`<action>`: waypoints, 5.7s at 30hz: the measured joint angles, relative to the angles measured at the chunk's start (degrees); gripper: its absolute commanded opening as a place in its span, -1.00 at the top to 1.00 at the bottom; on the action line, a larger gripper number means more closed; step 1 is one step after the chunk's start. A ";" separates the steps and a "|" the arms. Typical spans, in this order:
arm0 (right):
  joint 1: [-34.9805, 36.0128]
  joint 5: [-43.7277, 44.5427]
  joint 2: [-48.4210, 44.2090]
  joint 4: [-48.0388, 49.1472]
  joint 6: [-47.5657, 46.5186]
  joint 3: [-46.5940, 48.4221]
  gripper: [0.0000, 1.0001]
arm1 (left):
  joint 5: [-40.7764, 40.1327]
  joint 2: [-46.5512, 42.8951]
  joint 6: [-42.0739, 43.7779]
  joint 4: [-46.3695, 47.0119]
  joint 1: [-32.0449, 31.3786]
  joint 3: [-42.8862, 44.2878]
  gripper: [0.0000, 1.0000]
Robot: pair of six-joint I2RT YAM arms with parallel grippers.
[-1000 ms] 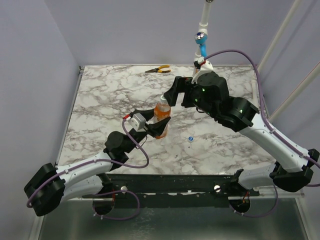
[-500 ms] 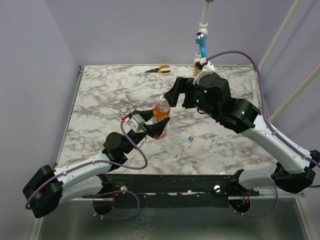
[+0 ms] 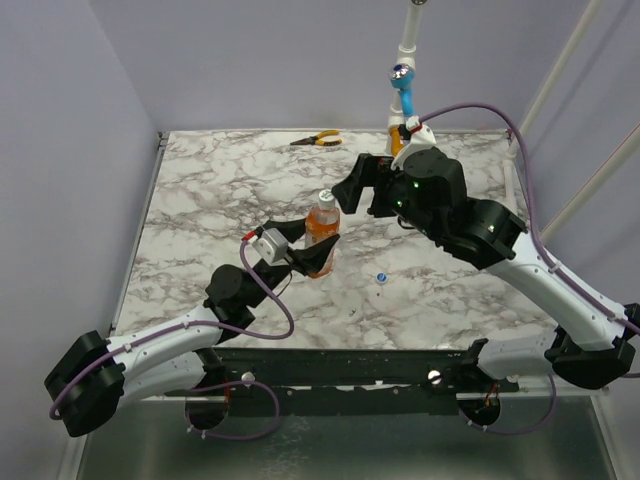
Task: Screw on the bottle caps
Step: Screw the bottle cap onto the plastic bottle.
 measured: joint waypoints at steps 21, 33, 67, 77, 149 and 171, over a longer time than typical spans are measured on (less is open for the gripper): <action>-0.02 0.94 1.36 -0.20 -2.51 6.29 -0.96 | 0.63 -0.09 -0.52 -0.57 0.00 -0.46 0.32; 0.00 -11.28 6.08 1.01 -12.13 6.91 -0.77 | 3.54 -0.48 -0.94 -5.66 0.00 -0.37 0.32; 0.24 -13.51 5.35 2.36 -12.81 1.92 -0.22 | 4.37 -0.04 -1.57 -6.95 0.00 0.96 0.32; 0.52 -12.66 5.35 2.34 -12.81 1.92 -0.12 | 4.39 0.02 -1.55 -6.95 0.00 0.96 0.32; 0.66 -20.50 -0.04 10.05 -12.02 -3.48 0.43 | 11.02 -4.50 -6.86 -10.05 0.50 2.36 0.35; 0.63 -20.33 -0.39 9.07 -12.28 -3.65 0.46 | 11.91 -5.38 -9.94 -12.68 0.70 2.78 0.36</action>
